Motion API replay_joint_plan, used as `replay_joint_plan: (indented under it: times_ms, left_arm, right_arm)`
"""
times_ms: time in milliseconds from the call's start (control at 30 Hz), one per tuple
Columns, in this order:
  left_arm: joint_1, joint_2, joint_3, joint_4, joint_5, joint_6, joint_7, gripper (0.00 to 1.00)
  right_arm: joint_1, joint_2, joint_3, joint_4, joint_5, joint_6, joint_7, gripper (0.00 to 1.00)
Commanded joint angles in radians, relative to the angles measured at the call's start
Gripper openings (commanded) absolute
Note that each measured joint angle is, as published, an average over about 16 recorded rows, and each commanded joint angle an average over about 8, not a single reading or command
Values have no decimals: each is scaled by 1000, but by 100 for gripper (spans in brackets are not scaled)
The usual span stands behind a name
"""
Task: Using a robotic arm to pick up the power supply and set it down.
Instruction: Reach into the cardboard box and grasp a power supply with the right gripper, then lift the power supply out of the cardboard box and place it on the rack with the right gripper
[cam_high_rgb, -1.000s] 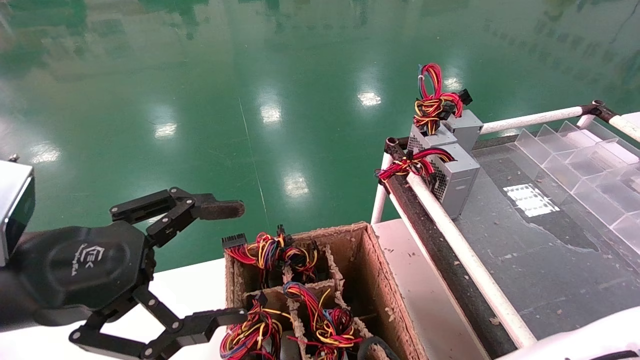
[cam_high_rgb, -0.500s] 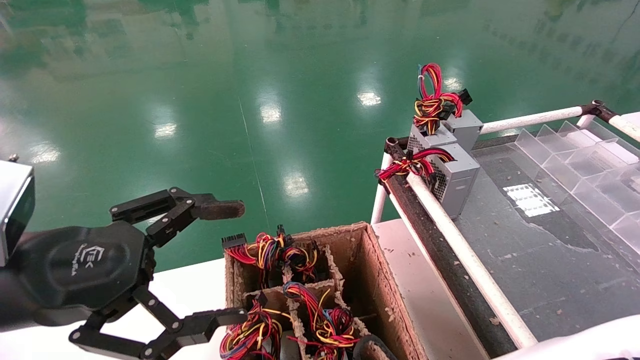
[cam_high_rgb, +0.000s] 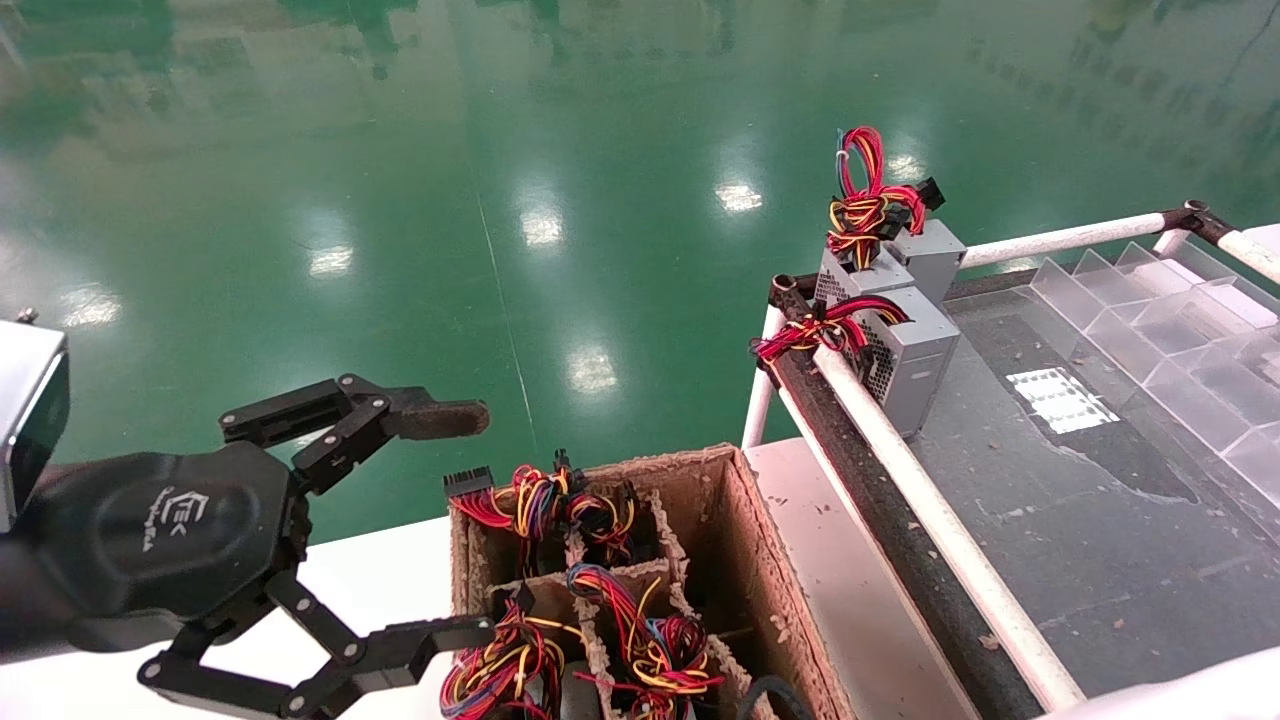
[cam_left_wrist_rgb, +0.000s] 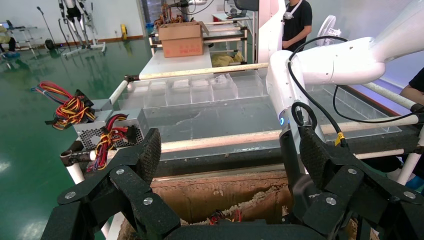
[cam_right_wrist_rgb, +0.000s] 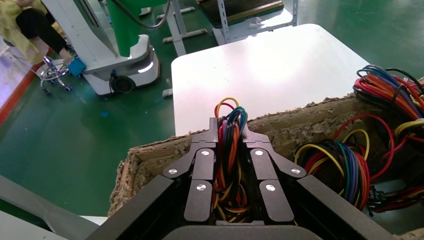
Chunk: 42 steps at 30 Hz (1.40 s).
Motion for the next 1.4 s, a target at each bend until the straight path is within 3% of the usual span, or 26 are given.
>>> replay_joint_plan:
  times_ms: [33,267,900,1400]
  left_arm:
    - [0,0,0,0,0,0,0,100]
    - [0,0,0,0,0,0,0,100]
    - [0,0,0,0,0,0,0,100]
    - [0,0,1,0,0,0,0,100]
  right_arm:
    - [-4,5,2,0,4,-2,-2,0]
    - [-10,35,36,5,64,-9,-7,0]
    - [56,209,249,-16,365,-20,11,0]
    - [192,273,353,-215,416,2,-46,0]
